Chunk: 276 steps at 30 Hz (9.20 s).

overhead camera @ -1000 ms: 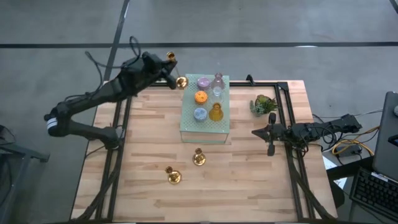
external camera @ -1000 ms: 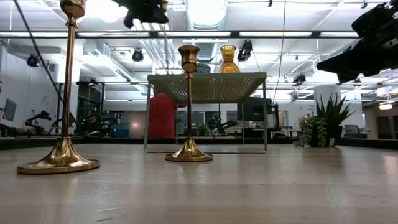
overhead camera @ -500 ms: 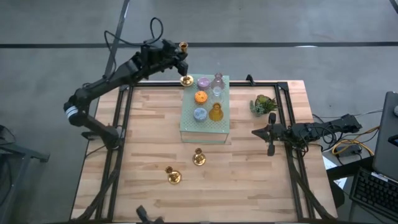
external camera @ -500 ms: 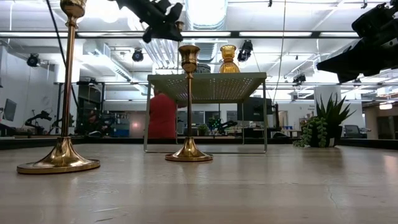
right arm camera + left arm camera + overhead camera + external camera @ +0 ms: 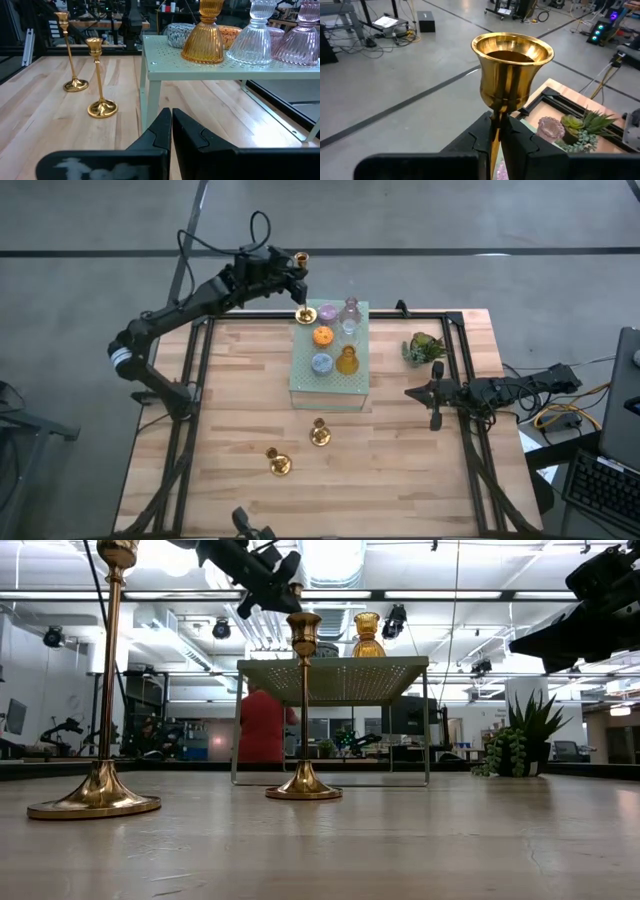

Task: Stock candles on shelf
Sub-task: Put the gold candle holder on the shelf, then put the gold candle holder and aligned it with the other gold candle holder on the shelf

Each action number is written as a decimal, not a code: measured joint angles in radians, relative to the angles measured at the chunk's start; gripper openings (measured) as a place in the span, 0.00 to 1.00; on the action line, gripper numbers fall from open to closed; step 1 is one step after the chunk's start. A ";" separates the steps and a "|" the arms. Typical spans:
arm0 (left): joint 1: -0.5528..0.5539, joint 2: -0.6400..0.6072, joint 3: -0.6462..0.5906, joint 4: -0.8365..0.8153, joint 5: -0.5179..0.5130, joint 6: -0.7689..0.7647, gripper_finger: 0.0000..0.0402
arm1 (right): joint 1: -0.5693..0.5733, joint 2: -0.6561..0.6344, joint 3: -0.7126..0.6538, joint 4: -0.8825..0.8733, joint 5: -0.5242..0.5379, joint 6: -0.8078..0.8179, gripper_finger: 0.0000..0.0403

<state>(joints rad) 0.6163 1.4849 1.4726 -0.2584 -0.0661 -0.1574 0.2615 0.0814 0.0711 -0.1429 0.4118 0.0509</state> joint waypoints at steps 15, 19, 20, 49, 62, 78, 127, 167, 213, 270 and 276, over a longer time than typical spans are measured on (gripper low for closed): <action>-0.001 0.000 -0.003 -0.007 0.008 0.020 0.11 | 0.000 0.000 0.000 0.000 0.000 -0.001 0.02; 0.000 0.002 -0.006 -0.027 0.036 0.024 0.14 | 0.000 0.000 0.000 0.000 0.000 -0.002 0.02; -0.001 0.004 -0.007 -0.028 0.043 0.024 0.15 | 0.000 0.000 0.000 0.000 0.000 -0.001 0.02; -0.066 -0.086 -0.042 -0.310 0.078 0.169 0.46 | 0.000 0.000 0.000 0.000 0.000 -0.002 0.02; -0.240 -0.449 -0.478 -0.131 0.080 0.187 0.46 | 0.000 0.000 0.000 0.000 0.000 -0.002 0.02; -0.621 -0.760 -0.907 0.076 0.024 0.028 0.45 | 0.000 0.000 0.000 0.000 0.000 -0.001 0.02; -1.147 -0.383 -1.211 0.855 -0.022 -0.323 0.45 | 0.000 0.000 0.000 0.000 0.000 -0.001 0.02; -1.151 -0.231 -1.159 0.988 -0.047 -0.257 0.04 | 0.000 0.000 0.000 0.000 0.000 -0.001 0.02; -0.308 -0.481 -0.827 0.853 -0.192 0.184 0.06 | 0.000 0.000 0.000 0.000 0.000 -0.002 0.02; -0.189 -0.151 -0.689 0.753 -0.013 0.063 0.25 | 0.000 0.000 0.000 0.000 0.000 0.000 0.02; -0.189 -0.201 -0.690 0.662 -0.003 0.081 0.38 | 0.000 0.000 0.000 0.000 0.000 -0.001 0.02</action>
<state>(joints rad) 0.4274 1.2843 0.7830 0.4032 -0.0692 -0.0763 0.2611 0.0814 0.0711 -0.1429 0.4119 0.0498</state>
